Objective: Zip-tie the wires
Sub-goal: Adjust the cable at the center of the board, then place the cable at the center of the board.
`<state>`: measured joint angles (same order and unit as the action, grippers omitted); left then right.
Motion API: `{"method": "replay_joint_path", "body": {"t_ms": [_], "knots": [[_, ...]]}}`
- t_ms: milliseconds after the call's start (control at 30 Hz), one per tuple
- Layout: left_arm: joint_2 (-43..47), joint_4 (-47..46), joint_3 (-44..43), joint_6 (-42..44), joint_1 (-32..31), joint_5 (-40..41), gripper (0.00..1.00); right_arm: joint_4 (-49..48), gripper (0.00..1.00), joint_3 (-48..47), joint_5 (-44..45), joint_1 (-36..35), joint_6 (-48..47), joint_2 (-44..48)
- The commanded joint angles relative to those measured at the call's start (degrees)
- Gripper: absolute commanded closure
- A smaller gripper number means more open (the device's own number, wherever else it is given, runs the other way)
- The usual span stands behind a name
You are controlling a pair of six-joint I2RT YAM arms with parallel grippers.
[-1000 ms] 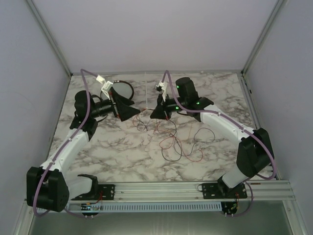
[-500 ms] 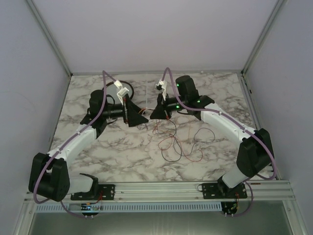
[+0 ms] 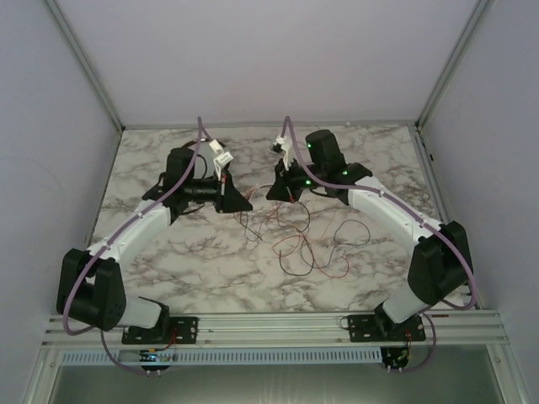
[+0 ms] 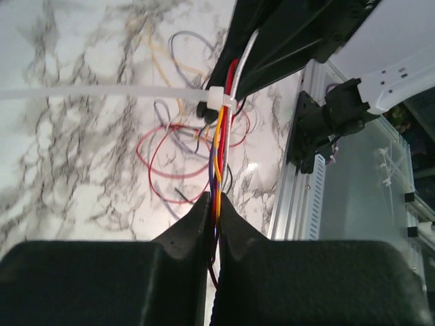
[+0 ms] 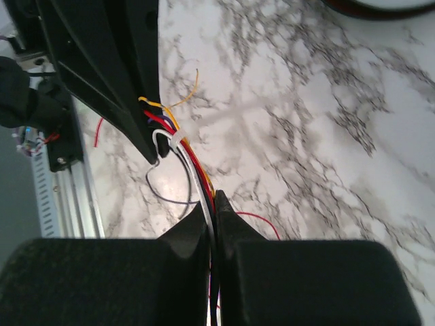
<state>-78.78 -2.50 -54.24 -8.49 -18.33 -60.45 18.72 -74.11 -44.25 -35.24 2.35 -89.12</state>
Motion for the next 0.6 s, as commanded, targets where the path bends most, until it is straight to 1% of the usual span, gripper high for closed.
{"method": "replay_joint_path", "body": {"t_ms": [0,33,167,300,367,567], "knots": [[-2.7,17.3,-3.4,5.7,0.0,5.4,0.97,3.6,1.00,-2.8,9.0,-0.2,-1.4,-1.3],[-3.2,18.6,-3.7,4.7,0.0,6.8,1.00,4.0,1.00,-3.1,10.5,-0.6,-1.7,-2.1],[-2.9,21.3,-3.6,2.0,0.0,11.4,1.00,4.2,1.00,-4.1,14.2,-2.2,-1.6,-5.4],[-1.2,18.3,-0.7,-6.0,1.8,14.5,1.00,1.0,1.00,-4.0,17.0,-3.7,0.5,-8.8],[-1.1,17.8,0.9,-8.3,2.7,15.5,1.00,-0.9,1.00,-4.2,18.1,-4.7,1.3,-10.9],[-1.8,25.3,-0.8,-6.5,4.2,20.1,1.00,-6.2,1.00,-4.3,19.8,-7.2,3.6,-16.2]]}}
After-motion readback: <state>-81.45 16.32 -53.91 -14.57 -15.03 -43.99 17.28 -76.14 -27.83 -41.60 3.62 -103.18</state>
